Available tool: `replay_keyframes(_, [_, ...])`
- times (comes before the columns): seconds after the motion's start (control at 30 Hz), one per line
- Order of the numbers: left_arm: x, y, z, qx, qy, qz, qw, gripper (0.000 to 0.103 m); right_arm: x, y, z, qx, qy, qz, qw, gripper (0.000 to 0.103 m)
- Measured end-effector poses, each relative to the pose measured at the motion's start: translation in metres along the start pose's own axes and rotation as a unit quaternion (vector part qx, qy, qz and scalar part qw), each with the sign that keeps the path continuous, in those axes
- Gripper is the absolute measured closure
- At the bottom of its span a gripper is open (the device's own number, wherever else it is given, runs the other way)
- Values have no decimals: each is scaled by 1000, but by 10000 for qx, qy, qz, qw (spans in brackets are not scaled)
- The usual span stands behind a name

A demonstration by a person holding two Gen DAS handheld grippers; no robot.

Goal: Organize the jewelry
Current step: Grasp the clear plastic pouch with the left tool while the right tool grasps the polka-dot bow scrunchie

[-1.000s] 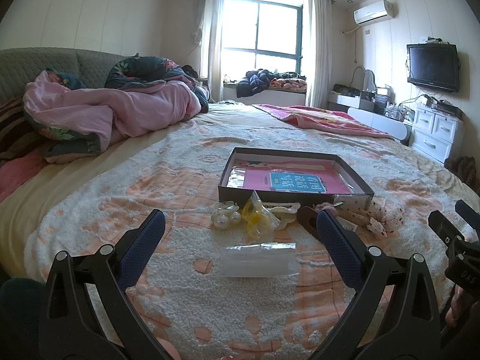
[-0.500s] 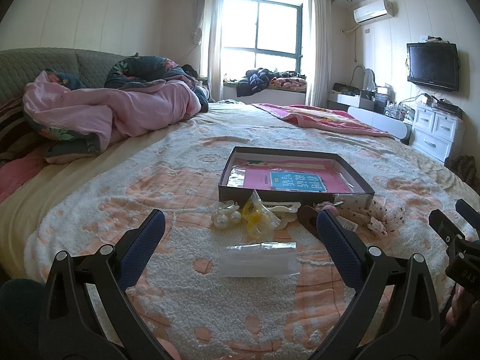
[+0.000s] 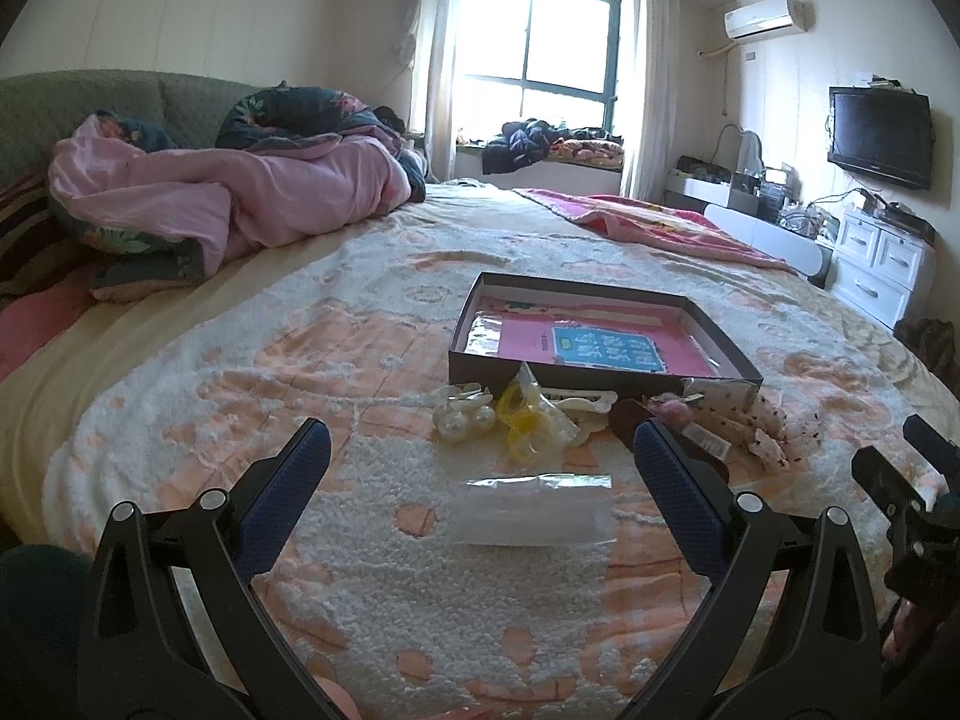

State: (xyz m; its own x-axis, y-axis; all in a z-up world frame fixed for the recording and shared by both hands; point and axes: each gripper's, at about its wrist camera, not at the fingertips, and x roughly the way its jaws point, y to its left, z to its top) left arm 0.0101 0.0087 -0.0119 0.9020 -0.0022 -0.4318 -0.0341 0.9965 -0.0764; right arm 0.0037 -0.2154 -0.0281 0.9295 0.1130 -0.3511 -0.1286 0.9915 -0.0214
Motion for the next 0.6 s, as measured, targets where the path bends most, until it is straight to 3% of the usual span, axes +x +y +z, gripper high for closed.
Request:
replay_keyframes(0.17, [6,5,1,-55,128,39,9999,10,7,5,1,-86,115,135,9998,6])
replay_keyframes(0.6, [33,7,-3,-64,657,-11,9978,10,51,-1,8,-120,594,16,9982,6])
